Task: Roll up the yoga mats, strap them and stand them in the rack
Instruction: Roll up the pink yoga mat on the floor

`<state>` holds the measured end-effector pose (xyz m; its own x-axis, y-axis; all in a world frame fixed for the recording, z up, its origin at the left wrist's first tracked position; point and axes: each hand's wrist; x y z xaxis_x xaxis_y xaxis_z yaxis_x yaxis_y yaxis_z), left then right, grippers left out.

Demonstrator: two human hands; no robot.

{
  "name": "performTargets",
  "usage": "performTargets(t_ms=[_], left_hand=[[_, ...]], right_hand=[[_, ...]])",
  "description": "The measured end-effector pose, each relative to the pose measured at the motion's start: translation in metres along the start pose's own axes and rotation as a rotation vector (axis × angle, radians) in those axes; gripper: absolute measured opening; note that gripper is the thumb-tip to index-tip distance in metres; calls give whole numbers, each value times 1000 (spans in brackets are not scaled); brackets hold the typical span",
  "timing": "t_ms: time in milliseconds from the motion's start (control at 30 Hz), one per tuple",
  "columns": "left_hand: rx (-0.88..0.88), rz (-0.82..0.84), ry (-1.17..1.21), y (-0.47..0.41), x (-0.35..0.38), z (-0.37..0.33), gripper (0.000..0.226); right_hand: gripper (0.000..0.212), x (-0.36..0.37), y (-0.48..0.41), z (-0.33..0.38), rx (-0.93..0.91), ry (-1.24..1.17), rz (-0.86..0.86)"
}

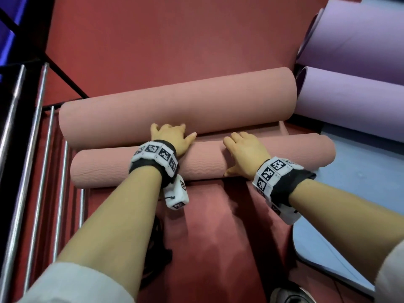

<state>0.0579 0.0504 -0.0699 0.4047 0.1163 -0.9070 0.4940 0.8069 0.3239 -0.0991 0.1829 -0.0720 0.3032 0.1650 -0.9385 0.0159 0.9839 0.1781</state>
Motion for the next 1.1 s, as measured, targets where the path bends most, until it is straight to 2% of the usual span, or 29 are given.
performTargets(t_ms=[133, 200, 300, 367, 400, 467, 533, 667, 767, 867, 933, 1033, 1100], left_hand=[[-97, -184, 81, -8, -14, 14, 94], [-60, -129, 99, 0, -19, 18, 104], [48, 35, 18, 25, -5, 21, 108], [86, 34, -67, 42, 13, 23, 114], [75, 3, -98, 47, 21, 22, 117], [24, -79, -127, 49, 31, 21, 114], [15, -147, -124, 47, 33, 23, 101], [79, -113, -54, 51, 34, 31, 91], [141, -40, -16, 46, 27, 37, 96], [150, 8, 32, 39, 24, 35, 96], [128, 47, -36, 39, 23, 30, 103], [53, -12, -123, 44, 24, 18, 121], [15, -69, -109, 47, 27, 11, 123]], right_hand=[[69, -1, -3, -3, 49, -31, 28], [68, -4, -7, -9, 77, -20, 21], [89, -2, -10, -11, 127, 31, -10], [112, 3, -16, -3, 124, 100, 19], [115, 5, -19, 1, 124, 136, 32], [102, 3, -27, 7, 110, 183, 24], [86, -5, -31, 9, 66, 215, 22], [76, -9, -24, 11, -33, 221, 106], [81, -13, -24, 10, 0, 181, 222], [80, -18, -30, 5, 101, 110, 252], [81, -20, -32, 0, 155, 23, 258], [97, -17, -31, -7, 232, -209, 228], [101, -12, -26, -10, 222, -266, 204]])
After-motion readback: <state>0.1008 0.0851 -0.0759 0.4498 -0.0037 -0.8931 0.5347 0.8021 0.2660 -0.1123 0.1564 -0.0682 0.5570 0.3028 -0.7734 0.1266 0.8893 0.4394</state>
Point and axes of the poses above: each hand's wrist, its own y-axis away from the middle knuckle, its own x-axis out of the palm, z = x × y, and after that the axes turned 13 degrees about -y, right-handed
